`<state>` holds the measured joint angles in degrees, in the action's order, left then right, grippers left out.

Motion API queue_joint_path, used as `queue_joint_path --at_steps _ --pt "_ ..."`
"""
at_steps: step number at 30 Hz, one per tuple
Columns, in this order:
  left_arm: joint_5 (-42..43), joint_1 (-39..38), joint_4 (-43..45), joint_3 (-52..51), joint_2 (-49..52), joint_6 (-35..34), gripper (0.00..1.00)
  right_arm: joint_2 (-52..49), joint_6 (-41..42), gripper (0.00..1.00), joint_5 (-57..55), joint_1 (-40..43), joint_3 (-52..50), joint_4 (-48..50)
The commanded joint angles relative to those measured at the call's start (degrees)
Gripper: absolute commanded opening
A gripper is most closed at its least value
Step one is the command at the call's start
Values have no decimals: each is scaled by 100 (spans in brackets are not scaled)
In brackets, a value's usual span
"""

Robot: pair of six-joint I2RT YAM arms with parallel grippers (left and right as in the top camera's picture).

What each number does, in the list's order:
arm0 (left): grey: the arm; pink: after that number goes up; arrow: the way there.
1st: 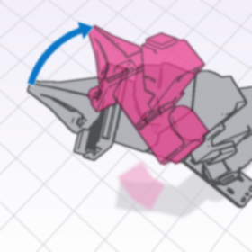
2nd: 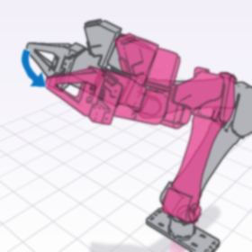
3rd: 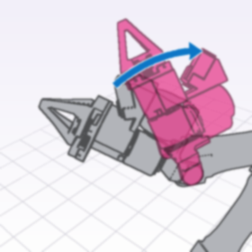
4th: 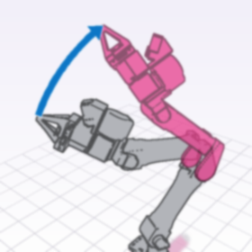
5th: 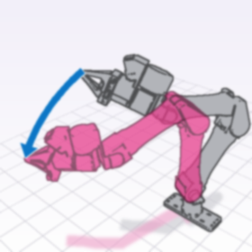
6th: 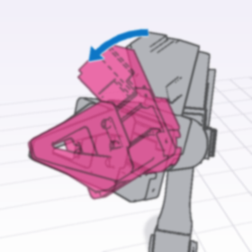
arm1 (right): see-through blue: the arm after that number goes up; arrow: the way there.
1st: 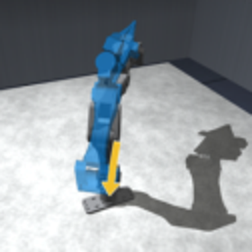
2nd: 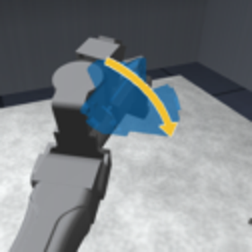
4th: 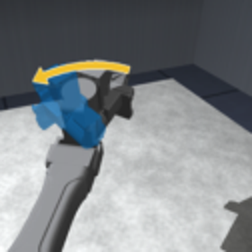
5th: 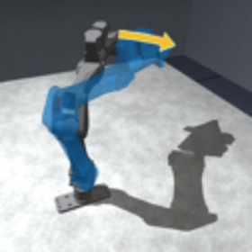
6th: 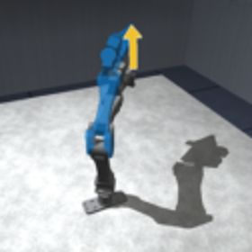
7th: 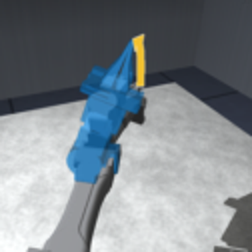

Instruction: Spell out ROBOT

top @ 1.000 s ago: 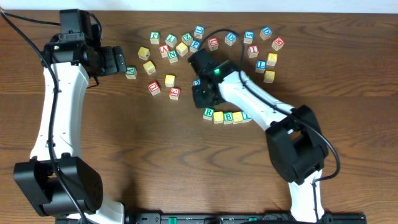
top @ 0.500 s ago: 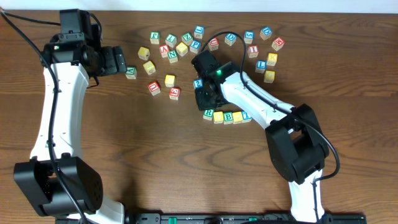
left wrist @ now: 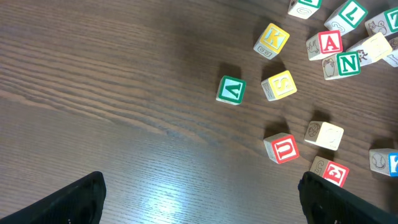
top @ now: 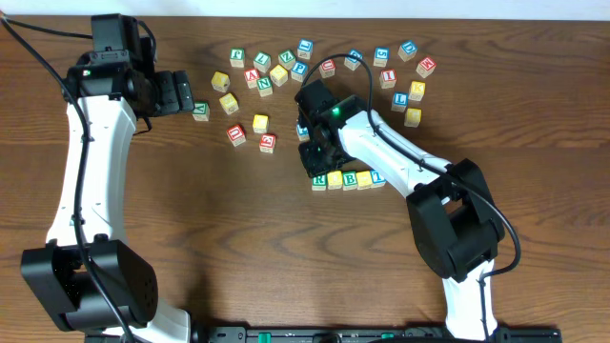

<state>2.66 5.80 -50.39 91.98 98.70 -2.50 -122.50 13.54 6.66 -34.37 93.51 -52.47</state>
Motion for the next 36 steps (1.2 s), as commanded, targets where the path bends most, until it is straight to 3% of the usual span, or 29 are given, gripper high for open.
queue_joint_path --at_steps 1,10,22,36 --pt "-72 7 -11 87 -11 79 98 -9 -236 2 37 -13 -50 4" --pt "-72 7 -11 87 -11 79 98 227 -284 7 35 304 638 -433" --pt "-72 7 -11 87 -11 79 98 898 -227 8 -87 1475 675 -1943" --pt "-72 7 -11 87 -11 79 98 896 -223 11 -721 1963 153 -2011"
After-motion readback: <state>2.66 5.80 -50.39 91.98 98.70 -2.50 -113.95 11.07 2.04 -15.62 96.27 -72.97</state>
